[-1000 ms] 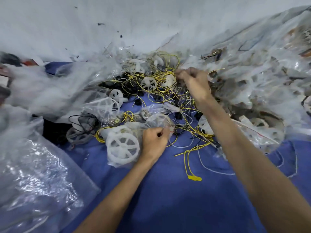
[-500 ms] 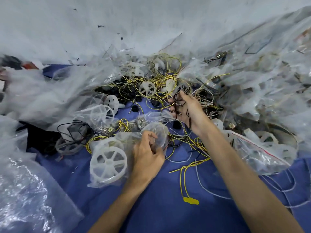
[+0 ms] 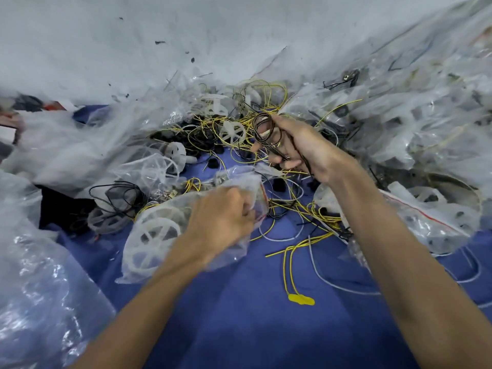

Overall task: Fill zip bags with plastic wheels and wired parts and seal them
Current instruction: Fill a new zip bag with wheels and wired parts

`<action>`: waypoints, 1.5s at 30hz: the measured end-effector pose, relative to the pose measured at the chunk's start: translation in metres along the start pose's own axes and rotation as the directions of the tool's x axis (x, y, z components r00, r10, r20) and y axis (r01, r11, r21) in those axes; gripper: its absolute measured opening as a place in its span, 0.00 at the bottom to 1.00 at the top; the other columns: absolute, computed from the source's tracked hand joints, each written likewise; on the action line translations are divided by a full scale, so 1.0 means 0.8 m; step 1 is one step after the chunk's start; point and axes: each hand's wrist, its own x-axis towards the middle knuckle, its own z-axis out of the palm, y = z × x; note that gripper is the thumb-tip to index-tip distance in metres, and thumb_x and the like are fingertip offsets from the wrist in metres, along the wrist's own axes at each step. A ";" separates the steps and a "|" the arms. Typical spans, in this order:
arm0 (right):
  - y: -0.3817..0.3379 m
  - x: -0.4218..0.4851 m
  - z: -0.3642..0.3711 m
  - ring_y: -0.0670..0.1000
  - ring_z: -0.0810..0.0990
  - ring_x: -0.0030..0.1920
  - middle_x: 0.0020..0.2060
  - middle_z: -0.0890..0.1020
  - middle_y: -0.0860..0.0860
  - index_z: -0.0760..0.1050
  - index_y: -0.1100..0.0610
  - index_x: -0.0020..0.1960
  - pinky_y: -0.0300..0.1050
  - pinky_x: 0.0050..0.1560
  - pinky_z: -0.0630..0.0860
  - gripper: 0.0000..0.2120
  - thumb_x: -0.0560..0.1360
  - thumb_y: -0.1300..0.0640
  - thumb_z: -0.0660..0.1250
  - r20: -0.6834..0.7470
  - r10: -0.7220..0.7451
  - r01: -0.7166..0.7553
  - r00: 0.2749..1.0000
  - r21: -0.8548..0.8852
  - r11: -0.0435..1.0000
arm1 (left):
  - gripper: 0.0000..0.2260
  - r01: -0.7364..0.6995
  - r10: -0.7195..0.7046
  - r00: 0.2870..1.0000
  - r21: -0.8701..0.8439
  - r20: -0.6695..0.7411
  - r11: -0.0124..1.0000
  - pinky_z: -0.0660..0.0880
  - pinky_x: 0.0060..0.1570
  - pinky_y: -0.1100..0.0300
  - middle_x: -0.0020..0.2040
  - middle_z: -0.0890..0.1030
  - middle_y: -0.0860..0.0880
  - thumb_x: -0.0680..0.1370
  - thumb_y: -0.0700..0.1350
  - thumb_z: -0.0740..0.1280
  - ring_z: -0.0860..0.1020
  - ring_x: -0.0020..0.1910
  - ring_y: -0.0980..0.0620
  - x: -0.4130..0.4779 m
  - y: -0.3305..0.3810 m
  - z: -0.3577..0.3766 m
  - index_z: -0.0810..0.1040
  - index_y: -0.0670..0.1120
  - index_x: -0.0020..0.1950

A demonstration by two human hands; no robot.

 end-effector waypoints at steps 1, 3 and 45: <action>-0.002 -0.004 0.001 0.48 0.68 0.25 0.37 0.83 0.54 0.71 0.54 0.48 0.32 0.17 0.56 0.15 0.81 0.48 0.51 0.042 -0.009 0.011 0.999 -0.036 0.999 | 0.11 -0.026 0.026 1.000 0.013 0.013 1.000 0.64 0.39 0.55 0.41 0.74 0.50 0.73 0.48 0.63 0.76 0.47 0.42 0.003 0.002 -0.017 0.63 0.49 0.35; -0.006 -0.012 0.002 0.47 0.68 0.24 0.32 0.81 0.51 0.72 0.55 0.47 0.31 0.18 0.54 0.16 0.81 0.47 0.51 0.107 -0.022 0.033 0.994 -0.104 0.994 | 0.07 -0.075 0.073 0.993 0.022 0.095 0.997 0.65 0.44 0.55 0.47 0.73 0.50 0.73 0.44 0.62 0.74 0.51 0.42 0.013 0.006 -0.049 0.63 0.50 0.45; -0.014 -0.041 0.082 0.51 0.73 0.34 0.33 0.76 0.55 0.73 0.64 0.37 0.32 0.39 0.71 0.09 0.75 0.67 0.59 0.225 0.312 0.071 0.923 -0.897 0.437 | 0.23 -0.178 0.184 0.970 -0.051 0.159 0.983 0.74 0.51 0.59 0.38 0.76 0.56 0.70 0.56 0.71 0.77 0.48 0.56 0.022 0.007 -0.149 0.75 0.49 0.62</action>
